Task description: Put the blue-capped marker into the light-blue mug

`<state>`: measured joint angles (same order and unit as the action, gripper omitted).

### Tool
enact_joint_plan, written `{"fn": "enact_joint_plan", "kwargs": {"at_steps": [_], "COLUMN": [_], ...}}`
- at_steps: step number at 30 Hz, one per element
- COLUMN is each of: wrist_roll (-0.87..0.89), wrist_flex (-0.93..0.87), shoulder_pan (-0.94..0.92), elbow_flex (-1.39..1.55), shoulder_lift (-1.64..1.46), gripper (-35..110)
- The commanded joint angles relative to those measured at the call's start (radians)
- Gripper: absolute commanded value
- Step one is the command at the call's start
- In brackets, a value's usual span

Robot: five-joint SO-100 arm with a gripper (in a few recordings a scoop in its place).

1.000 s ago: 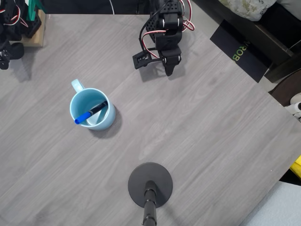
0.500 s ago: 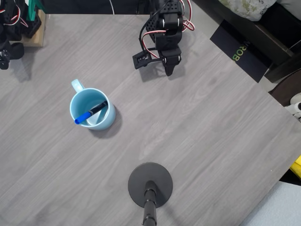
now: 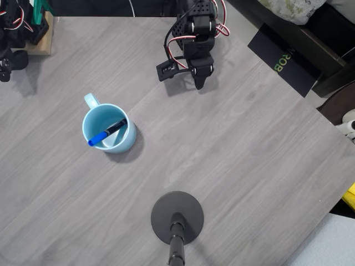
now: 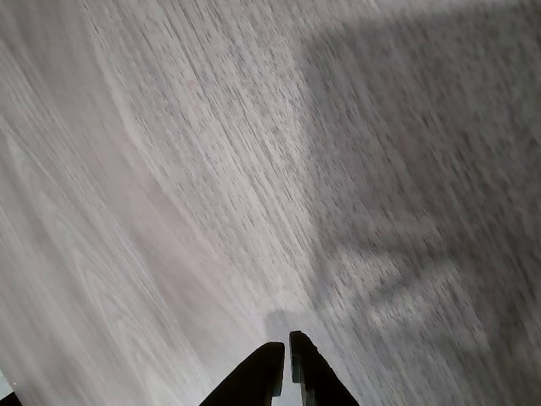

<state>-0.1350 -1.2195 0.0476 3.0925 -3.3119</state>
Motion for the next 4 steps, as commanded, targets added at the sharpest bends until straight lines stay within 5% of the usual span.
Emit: {"fn": "enact_joint_plan", "kwargs": {"at_steps": [1,4], "wrist_roll": [0.006,0.006], "wrist_flex": [-0.015,-0.015], "shoulder_pan": [0.006,0.006], "elbow_flex": [0.002,0.002], "shoulder_lift": [-0.028,-0.028], "gripper": [0,0]}}
